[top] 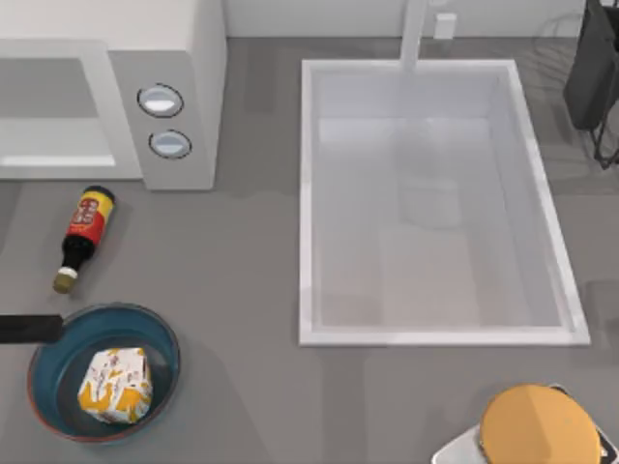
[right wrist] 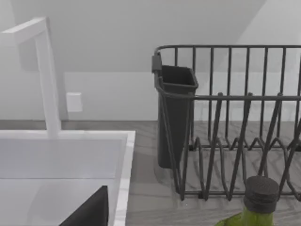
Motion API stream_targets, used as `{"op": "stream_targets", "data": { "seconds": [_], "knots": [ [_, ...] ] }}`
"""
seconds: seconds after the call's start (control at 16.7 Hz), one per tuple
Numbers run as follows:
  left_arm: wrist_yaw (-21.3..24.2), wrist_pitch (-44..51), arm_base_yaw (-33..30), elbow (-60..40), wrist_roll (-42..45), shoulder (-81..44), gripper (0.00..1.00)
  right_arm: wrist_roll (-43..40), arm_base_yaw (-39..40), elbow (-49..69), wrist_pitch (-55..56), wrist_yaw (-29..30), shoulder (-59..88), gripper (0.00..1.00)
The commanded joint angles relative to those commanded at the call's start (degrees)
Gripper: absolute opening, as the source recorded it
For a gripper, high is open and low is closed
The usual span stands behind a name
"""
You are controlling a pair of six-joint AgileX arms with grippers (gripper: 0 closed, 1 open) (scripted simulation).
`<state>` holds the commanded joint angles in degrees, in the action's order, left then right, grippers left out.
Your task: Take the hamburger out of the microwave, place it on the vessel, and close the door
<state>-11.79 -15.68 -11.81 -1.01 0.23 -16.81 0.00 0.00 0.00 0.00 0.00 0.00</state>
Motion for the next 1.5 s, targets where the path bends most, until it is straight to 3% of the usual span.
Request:
{"op": "stream_targets", "data": {
  "seconds": [0.54, 0.84, 1.2, 1.5],
  "knots": [
    [14.91, -13.89, 14.81, -0.52, 0.25, -14.50, 0.00, 0.00, 0.00, 0.00, 0.00, 0.00, 0.00, 1.00],
    [14.65, -13.70, 14.58, -0.49, 0.30, -14.34, 0.00, 0.00, 0.00, 0.00, 0.00, 0.00, 0.00, 1.00],
    [7.38, -4.41, 7.34, -5.22, 0.20, -10.05, 0.00, 0.00, 0.00, 0.00, 0.00, 0.00, 0.00, 1.00],
    [6.73, -3.69, 6.70, -5.64, 0.15, -9.68, 0.00, 0.00, 0.00, 0.00, 0.00, 0.00, 0.00, 1.00]
  ]
}}
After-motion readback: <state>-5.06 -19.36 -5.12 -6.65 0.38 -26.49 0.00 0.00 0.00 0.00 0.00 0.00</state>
